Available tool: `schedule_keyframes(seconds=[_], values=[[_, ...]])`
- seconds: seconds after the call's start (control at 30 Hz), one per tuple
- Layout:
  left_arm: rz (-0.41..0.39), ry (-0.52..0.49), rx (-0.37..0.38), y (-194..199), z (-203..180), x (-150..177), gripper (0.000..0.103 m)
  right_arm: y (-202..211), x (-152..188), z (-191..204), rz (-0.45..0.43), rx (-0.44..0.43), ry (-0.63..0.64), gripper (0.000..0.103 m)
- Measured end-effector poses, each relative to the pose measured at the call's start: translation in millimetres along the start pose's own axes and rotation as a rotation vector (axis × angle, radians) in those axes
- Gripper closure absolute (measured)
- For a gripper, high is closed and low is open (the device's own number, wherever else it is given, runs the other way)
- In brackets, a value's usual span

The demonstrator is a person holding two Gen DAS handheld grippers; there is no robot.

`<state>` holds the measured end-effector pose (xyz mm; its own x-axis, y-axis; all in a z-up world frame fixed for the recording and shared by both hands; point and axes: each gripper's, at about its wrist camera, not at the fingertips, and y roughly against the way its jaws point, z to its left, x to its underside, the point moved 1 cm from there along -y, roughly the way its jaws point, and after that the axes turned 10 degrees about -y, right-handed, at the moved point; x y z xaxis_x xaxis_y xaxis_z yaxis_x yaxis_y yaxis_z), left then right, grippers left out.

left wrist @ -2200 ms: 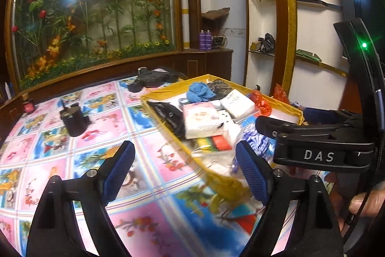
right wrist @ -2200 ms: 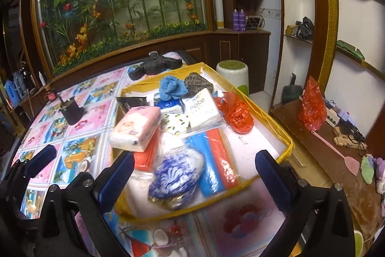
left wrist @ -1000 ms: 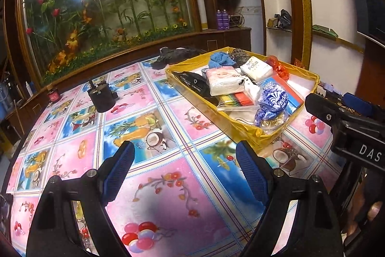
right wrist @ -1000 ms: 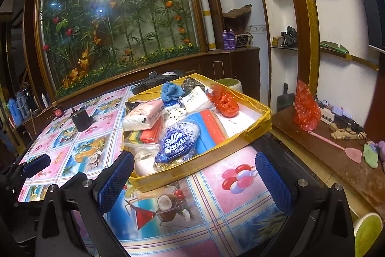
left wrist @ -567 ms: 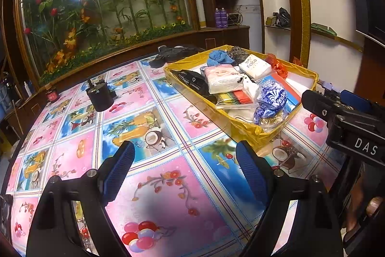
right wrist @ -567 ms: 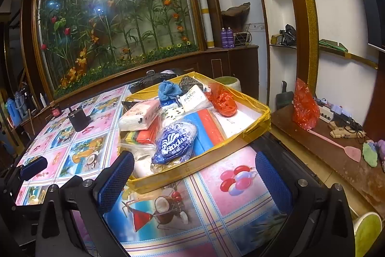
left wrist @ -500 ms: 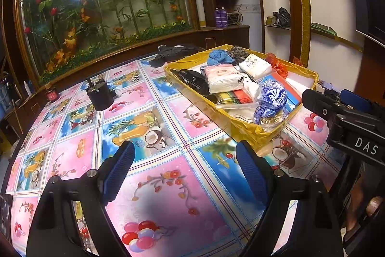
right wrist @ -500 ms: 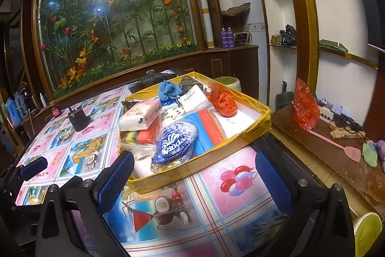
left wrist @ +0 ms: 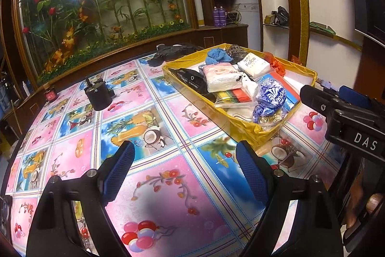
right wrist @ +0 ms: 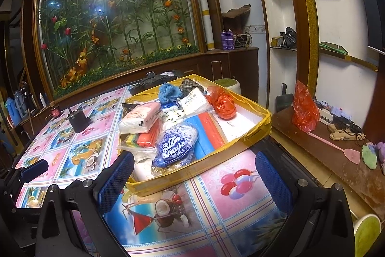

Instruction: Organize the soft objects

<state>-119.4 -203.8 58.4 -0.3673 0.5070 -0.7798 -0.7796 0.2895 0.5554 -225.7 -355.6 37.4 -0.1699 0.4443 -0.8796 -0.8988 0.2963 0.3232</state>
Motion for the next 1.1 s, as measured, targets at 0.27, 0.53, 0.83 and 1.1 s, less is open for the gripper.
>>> schedule_keyframes(seconds=[0.27,0.53,0.83,1.1], values=[[0.015,0.020,0.025,-2.7,4.6,1.3,0.017,1.4,0.4,-0.6,-0.003,-0.003,0.001,0.001],[0.017,0.019,0.027,-3.3,5.0,1.3,0.017,1.2,0.8,-0.8,0.001,-0.004,0.002,0.001],[0.017,0.019,0.026,-3.3,4.6,1.2,0.017,0.7,1.4,-0.3,0.007,-0.002,0.003,0.001],[0.018,0.018,0.029,-3.4,4.2,1.2,0.017,0.6,1.9,0.0,0.010,-0.002,0.002,0.001]])
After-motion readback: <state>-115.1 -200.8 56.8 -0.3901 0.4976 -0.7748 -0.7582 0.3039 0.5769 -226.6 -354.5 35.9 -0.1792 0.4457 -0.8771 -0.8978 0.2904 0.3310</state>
